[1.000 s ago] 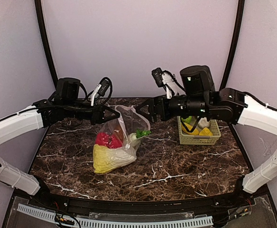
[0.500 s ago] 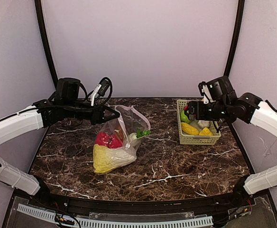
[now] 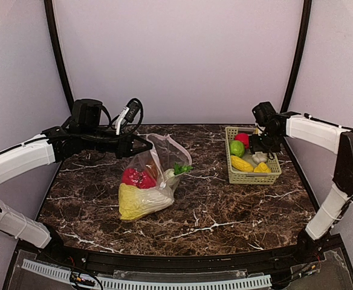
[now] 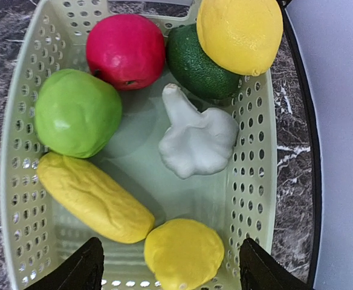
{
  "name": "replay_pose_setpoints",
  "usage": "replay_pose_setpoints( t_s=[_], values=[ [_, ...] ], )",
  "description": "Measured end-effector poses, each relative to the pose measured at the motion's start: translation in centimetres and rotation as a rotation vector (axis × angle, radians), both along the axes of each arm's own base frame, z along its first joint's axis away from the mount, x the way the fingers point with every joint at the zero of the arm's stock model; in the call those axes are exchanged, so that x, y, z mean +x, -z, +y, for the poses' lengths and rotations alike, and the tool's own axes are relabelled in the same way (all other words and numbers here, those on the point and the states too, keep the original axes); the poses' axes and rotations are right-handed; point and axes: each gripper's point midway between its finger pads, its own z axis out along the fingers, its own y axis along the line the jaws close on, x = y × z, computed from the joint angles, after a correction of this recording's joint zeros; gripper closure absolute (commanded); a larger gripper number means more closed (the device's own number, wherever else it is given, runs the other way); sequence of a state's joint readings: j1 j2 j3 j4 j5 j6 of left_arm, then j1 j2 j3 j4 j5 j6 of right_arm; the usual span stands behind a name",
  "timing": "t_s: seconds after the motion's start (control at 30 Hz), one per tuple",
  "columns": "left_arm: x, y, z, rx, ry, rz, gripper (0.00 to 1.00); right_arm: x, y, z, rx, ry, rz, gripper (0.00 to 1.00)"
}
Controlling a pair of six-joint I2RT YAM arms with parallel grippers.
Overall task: Place the food in the zip-top bag and seal the zipper
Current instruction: Pick up the fake vegetable from the bin.
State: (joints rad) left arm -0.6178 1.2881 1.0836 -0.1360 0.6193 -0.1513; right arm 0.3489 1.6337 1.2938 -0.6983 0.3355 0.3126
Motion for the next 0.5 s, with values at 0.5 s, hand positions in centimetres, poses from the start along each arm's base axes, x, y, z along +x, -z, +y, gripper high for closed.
replay_pose_setpoints(
  t_s=[0.5],
  values=[
    [0.0,0.0,0.0,0.000,0.001,-0.001,0.99,6.0,7.4,-1.3,-0.135,0.021,0.076,0.53]
  ],
)
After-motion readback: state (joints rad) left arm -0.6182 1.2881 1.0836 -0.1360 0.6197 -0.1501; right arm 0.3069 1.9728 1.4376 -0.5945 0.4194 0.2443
